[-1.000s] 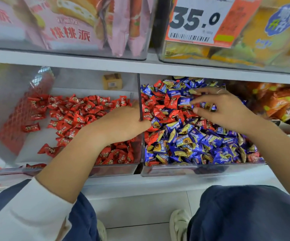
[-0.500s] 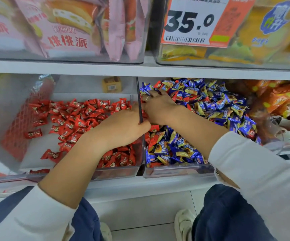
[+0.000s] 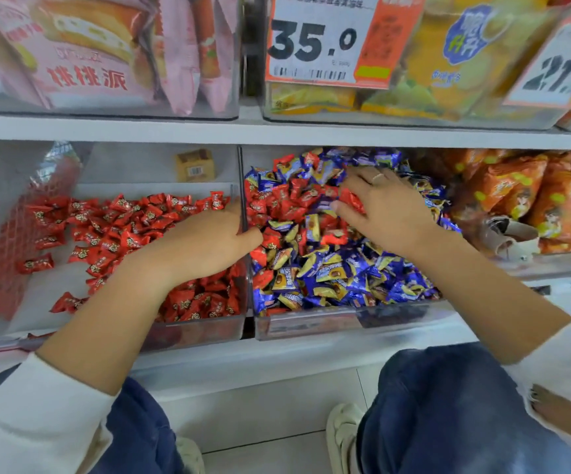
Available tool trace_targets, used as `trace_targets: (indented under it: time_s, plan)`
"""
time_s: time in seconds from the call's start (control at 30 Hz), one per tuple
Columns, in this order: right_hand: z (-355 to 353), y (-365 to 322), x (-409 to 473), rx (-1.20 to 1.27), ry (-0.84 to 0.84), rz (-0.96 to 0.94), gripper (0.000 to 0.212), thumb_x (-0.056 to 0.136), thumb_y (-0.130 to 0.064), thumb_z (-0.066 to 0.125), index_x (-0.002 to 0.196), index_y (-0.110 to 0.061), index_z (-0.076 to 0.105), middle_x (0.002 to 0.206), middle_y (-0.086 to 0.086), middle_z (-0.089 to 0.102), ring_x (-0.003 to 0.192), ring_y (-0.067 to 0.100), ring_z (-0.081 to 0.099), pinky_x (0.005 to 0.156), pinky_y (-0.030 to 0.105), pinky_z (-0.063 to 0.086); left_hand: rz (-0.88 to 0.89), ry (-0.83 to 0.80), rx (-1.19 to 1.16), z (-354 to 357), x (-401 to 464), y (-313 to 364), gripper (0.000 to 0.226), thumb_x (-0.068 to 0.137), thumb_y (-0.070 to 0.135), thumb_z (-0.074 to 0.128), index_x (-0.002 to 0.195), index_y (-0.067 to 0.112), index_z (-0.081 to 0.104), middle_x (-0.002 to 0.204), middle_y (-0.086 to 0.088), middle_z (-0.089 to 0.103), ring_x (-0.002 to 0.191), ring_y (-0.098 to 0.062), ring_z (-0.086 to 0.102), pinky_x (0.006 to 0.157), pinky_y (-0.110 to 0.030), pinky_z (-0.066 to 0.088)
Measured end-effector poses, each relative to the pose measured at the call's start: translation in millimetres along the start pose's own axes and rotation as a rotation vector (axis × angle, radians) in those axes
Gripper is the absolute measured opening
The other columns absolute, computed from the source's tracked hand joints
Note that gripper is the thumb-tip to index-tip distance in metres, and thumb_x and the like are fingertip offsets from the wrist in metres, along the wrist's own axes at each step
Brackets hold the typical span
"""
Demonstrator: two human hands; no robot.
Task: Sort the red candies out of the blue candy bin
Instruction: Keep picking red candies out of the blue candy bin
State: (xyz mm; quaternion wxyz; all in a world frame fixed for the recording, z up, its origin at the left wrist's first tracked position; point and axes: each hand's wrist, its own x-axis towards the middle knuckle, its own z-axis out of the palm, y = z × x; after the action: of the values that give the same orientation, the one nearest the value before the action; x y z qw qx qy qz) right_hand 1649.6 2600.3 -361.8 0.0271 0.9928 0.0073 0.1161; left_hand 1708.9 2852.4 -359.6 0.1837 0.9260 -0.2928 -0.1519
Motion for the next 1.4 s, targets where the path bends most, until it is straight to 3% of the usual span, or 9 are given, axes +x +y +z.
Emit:
trace_targets:
  time_s: [0.2, 0.37, 0.5, 0.6, 0.77, 1.0, 1.2, 1.27, 1.4]
  plan:
    - [3, 19, -30, 0.178, -0.009, 0.043, 0.067, 0.082, -0.067, 0.038, 0.133, -0.026, 0.053, 0.148, 0.009, 0.038, 0.134, 0.035, 0.035, 0.111, 0.049, 0.029, -0.025, 0.133, 0.180, -1, 1, 3, 0.064, 0.091, 0.058, 0.038, 0.145, 0.025, 0.029, 0.138, -0.012, 0.048, 0.122, -0.030, 0.047, 0.097, -0.039, 0.043]
    - [-20, 29, -44, 0.487, -0.057, 0.120, 0.053, 0.086, -0.046, 0.061, 0.135, -0.029, 0.050, 0.145, -0.002, 0.043, 0.133, 0.015, 0.039, 0.105, 0.022, 0.026, 0.180, 0.424, 0.040, -3, 3, 36, 0.040, 0.094, 0.035, 0.048, 0.130, 0.019, 0.053, 0.124, -0.010, 0.059, 0.113, -0.027, 0.054, 0.095, -0.036, 0.042]
    - [-24, 30, -50, 0.527, -0.026, 0.158, 0.052, 0.088, -0.038, 0.062, 0.137, -0.030, 0.047, 0.140, -0.004, 0.048, 0.130, 0.012, 0.042, 0.103, 0.021, 0.029, 0.211, 0.213, -0.030, 9, 14, 63, 0.037, 0.093, 0.033, 0.054, 0.128, 0.022, 0.056, 0.121, 0.002, 0.063, 0.095, -0.009, 0.058, 0.086, -0.021, 0.040]
    - [-19, 29, -53, 0.536, 0.010, 0.168, 0.053, 0.089, -0.027, 0.064, 0.138, -0.028, 0.046, 0.137, -0.003, 0.051, 0.124, 0.012, 0.047, 0.104, 0.023, 0.035, 0.212, 0.106, 0.007, 21, 28, 77, 0.056, 0.090, 0.048, 0.052, 0.138, 0.020, 0.045, 0.132, -0.002, 0.055, 0.112, -0.018, 0.055, 0.096, -0.029, 0.040]
    - [-14, 29, -52, 0.440, 0.025, 0.204, 0.048, 0.087, -0.015, 0.064, 0.132, -0.024, 0.054, 0.130, 0.000, 0.058, 0.115, 0.019, 0.056, 0.100, 0.034, 0.045, 0.224, 0.178, 0.014, 40, 40, 96, 0.071, 0.086, 0.063, 0.046, 0.147, 0.037, 0.021, 0.147, -0.003, 0.033, 0.135, -0.026, 0.031, 0.107, -0.038, 0.031]
    - [-28, 28, -47, 0.548, 0.199, 0.379, 0.032, 0.088, -0.003, 0.053, 0.110, -0.022, 0.067, 0.098, -0.005, 0.068, 0.078, 0.000, 0.054, 0.069, 0.006, 0.038, 0.320, 0.287, -0.105, 50, 46, 90, 0.035, 0.082, 0.041, 0.067, 0.112, 0.025, 0.059, 0.117, 0.004, 0.052, 0.096, -0.015, 0.055, 0.084, -0.030, 0.046]
    - [-34, 17, -51, 0.738, 0.214, 0.427, 0.035, 0.088, 0.000, 0.042, 0.083, -0.020, 0.071, 0.066, -0.017, 0.055, 0.052, 0.012, 0.048, 0.044, 0.015, 0.031, 0.252, 0.359, -0.365, 36, 42, 84, 0.016, 0.084, 0.030, 0.068, 0.090, 0.021, 0.056, 0.089, 0.008, 0.066, 0.085, -0.010, 0.062, 0.083, -0.032, 0.050]
    - [-33, 12, -51, 0.704, 0.152, 0.423, 0.025, 0.090, -0.012, 0.048, 0.083, -0.021, 0.070, 0.046, -0.014, 0.048, 0.042, 0.009, 0.043, 0.042, 0.016, 0.027, 0.204, 0.386, -0.362, 25, 41, 79, 0.010, 0.089, 0.025, 0.061, 0.094, 0.023, 0.053, 0.088, 0.009, 0.065, 0.077, -0.010, 0.061, 0.081, -0.033, 0.049]
    - [-23, 7, -50, 0.392, -0.006, 0.380, 0.032, 0.081, -0.052, 0.063, 0.089, -0.021, 0.065, 0.061, -0.010, 0.048, 0.062, 0.011, 0.049, 0.057, 0.026, 0.036, 0.118, 0.321, -0.313, 11, 40, 68, 0.022, 0.095, 0.012, 0.040, 0.098, 0.020, 0.060, 0.078, -0.006, 0.064, 0.050, -0.015, 0.050, 0.049, -0.026, 0.038]
